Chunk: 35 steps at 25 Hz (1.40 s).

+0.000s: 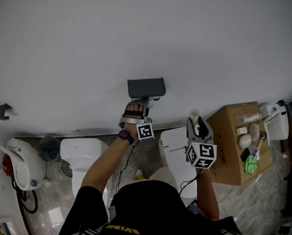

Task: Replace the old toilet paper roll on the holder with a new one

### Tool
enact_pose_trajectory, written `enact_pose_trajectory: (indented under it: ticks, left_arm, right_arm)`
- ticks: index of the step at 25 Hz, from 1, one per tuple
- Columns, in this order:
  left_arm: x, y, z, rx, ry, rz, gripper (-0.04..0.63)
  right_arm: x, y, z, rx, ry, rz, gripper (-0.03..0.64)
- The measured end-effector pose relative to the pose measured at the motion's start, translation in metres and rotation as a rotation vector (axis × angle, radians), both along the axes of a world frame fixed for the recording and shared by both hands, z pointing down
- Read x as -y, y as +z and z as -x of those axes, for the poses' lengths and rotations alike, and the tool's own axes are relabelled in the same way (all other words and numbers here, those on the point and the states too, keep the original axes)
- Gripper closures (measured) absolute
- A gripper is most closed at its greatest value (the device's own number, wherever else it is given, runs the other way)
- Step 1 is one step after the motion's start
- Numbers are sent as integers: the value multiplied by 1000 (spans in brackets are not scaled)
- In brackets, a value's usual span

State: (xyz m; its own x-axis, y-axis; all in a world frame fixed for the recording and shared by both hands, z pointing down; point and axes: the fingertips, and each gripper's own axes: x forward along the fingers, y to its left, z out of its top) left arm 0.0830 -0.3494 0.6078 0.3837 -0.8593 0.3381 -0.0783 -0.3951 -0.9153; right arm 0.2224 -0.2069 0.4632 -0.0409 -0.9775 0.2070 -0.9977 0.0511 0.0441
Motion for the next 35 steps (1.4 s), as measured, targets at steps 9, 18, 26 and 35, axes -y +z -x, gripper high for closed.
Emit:
enact_pose_trajectory:
  ticks: [9, 18, 26, 35]
  left_arm:
    - [0, 2, 2, 26, 21, -16, 322]
    - [-8, -8, 7, 35, 20, -37, 288]
    - [-20, -29, 26, -4, -8, -71, 282]
    - [-32, -66, 45, -92, -47, -139, 282]
  right_arm:
    - [-5, 1, -5, 6, 12, -3, 446]
    - [2, 2, 10, 9, -25, 0, 446]
    - [11, 1, 30, 7, -68, -1, 446]
    - [14, -1, 45, 20, -100, -6, 446]
